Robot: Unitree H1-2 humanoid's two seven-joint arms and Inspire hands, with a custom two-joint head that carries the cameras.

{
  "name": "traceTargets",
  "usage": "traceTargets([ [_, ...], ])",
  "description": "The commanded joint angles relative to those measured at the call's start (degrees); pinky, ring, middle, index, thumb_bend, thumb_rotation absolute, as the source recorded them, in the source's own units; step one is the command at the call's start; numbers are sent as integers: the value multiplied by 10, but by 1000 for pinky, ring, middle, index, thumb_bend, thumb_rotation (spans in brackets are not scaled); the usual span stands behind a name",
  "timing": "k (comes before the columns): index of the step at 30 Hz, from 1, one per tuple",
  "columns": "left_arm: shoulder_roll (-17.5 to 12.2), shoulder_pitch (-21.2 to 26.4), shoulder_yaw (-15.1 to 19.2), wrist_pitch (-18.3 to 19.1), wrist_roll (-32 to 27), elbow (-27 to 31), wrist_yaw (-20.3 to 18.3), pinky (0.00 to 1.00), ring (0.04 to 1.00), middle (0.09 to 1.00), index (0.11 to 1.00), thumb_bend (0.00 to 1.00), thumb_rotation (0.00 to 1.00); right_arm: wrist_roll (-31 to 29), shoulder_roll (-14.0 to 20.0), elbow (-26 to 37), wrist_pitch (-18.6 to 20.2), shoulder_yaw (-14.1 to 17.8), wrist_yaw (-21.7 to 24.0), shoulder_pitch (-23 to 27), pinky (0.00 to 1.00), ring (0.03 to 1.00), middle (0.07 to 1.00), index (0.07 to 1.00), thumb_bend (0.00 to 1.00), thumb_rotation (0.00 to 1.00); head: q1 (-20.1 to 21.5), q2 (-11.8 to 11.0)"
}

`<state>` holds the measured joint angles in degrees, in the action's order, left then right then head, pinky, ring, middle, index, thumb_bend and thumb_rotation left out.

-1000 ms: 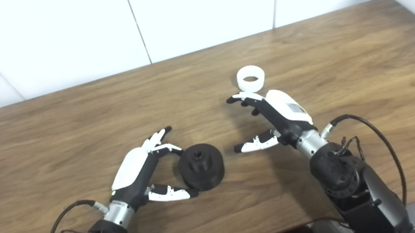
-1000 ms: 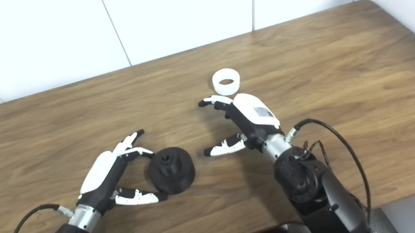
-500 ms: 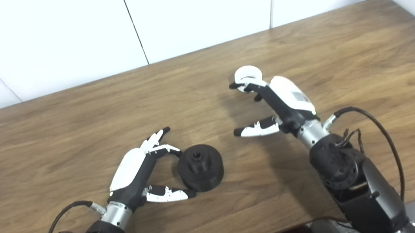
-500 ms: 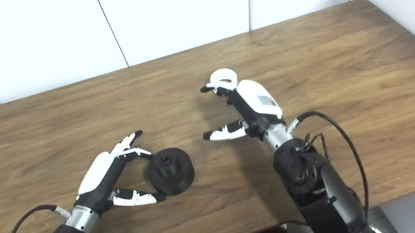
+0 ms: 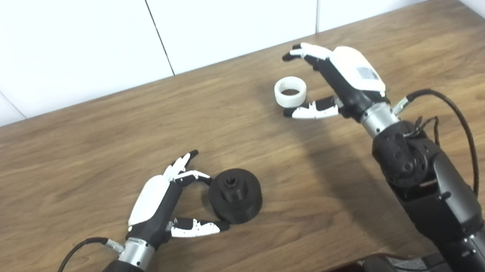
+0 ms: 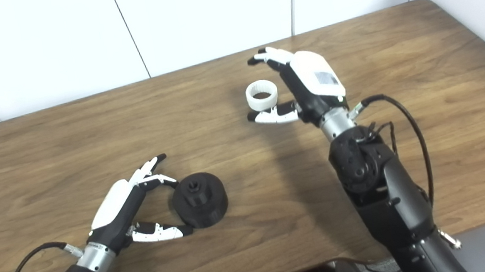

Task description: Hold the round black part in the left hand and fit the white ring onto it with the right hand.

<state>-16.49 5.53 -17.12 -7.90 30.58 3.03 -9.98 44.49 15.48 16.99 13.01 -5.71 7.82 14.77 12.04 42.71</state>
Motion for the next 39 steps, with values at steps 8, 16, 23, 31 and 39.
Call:
traceTargets([
  [8, -6, 15, 9, -8, 3, 4, 6, 1000, 1000, 1000, 605, 943, 282, 9, 43, -53, 12, 1, 16, 88, 720, 891, 913, 805, 755, 316, -5, 0],
  [16, -3, 15, 8, -12, 7, 4, 10, 1000, 1000, 1000, 602, 950, 288, 13, 61, -135, 29, -22, 40, 140, 708, 907, 934, 830, 800, 368, -9, 0],
  [23, 1, 14, 7, -9, 6, 5, 7, 1000, 1000, 1000, 604, 949, 285, 18, 69, -196, 39, -51, 56, 169, 752, 915, 947, 846, 821, 405, -12, 0],
  [31, 5, 11, 7, -11, 8, 2, 12, 1000, 1000, 1000, 601, 958, 294, 19, 71, -235, 67, -79, 90, 179, 850, 961, 978, 874, 877, 475, -17, -4],
  [39, 6, 10, 5, -11, 14, 5, 14, 1000, 1000, 1000, 604, 942, 298, 18, 78, -260, 72, -95, 109, 184, 887, 981, 994, 897, 977, 562, -21, -3],
])
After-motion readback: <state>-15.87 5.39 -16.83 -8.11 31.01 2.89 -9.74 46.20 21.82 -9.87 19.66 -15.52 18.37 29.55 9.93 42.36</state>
